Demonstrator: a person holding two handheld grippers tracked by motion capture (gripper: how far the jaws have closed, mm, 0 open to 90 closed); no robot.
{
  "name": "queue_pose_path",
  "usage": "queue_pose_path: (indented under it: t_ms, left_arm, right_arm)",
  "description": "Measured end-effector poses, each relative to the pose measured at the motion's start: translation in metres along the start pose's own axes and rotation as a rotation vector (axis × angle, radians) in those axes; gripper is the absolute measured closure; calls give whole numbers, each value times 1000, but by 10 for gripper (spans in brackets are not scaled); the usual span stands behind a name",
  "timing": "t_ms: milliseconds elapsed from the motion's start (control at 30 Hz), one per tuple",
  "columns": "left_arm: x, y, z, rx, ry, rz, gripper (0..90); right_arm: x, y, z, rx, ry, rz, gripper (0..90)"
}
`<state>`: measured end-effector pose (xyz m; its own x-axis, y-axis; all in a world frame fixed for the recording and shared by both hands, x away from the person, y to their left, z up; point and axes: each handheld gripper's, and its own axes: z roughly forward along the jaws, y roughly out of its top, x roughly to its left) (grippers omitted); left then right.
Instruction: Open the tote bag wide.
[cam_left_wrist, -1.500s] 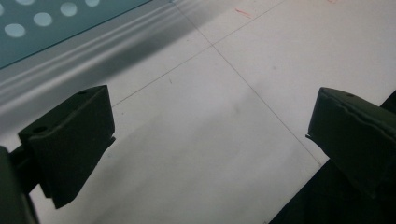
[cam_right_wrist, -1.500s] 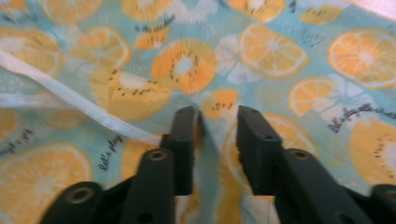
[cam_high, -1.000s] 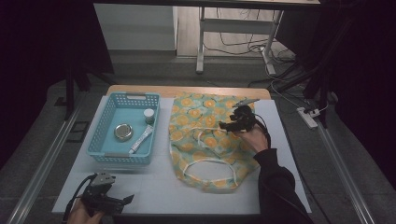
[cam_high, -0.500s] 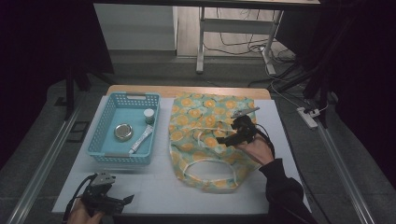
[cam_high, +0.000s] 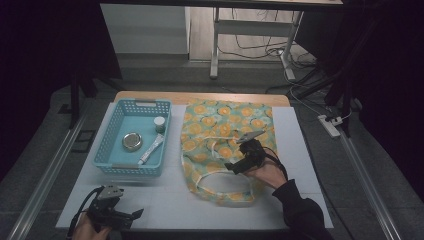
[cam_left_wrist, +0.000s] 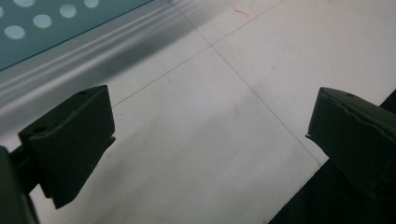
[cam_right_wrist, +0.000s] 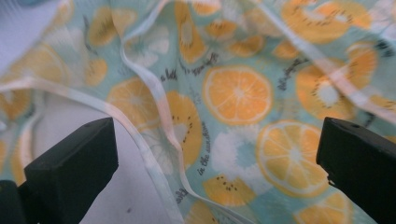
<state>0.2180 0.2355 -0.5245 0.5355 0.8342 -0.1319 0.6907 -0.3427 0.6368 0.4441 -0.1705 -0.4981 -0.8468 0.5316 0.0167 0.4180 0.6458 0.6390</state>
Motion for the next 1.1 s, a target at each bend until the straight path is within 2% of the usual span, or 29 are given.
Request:
queue_pose_path:
  t_ms: [233, 333, 433, 500, 600, 767, 867, 1000, 1100]
  left_arm:
    - [0, 0, 0, 1, 0, 1, 11]
    - [0, 0, 0, 1, 0, 2, 12]
    - [0, 0, 0, 2, -1, 1, 12]
    - [0, 0, 0, 2, -1, 2, 12]
    - [0, 0, 0, 3, 0, 2, 12]
    - [0, 0, 0, 4, 1, 5, 13]
    - [0, 0, 1, 5, 1, 6, 13]
    - [0, 0, 1, 6, 0, 6, 14]
    - [-1, 0, 1, 7, 0, 7, 14]
  right_arm:
    - [-3, -8, 18, 22, -58, 29, 48]
    - [-5, -12, 24, 53, -66, 16, 74]
    - [-6, -13, 23, 48, -72, 4, 118]
    - [-7, -13, 21, 41, -71, -1, 192]
    - [-9, -15, 17, 32, -62, -13, 348]
    - [-6, -14, 13, 43, -11, -49, 714]
    - [-6, -14, 12, 48, 16, -51, 886]
    - [-6, -10, 10, 60, 28, -57, 898]
    - [-5, -5, 3, 20, 45, -48, 899]
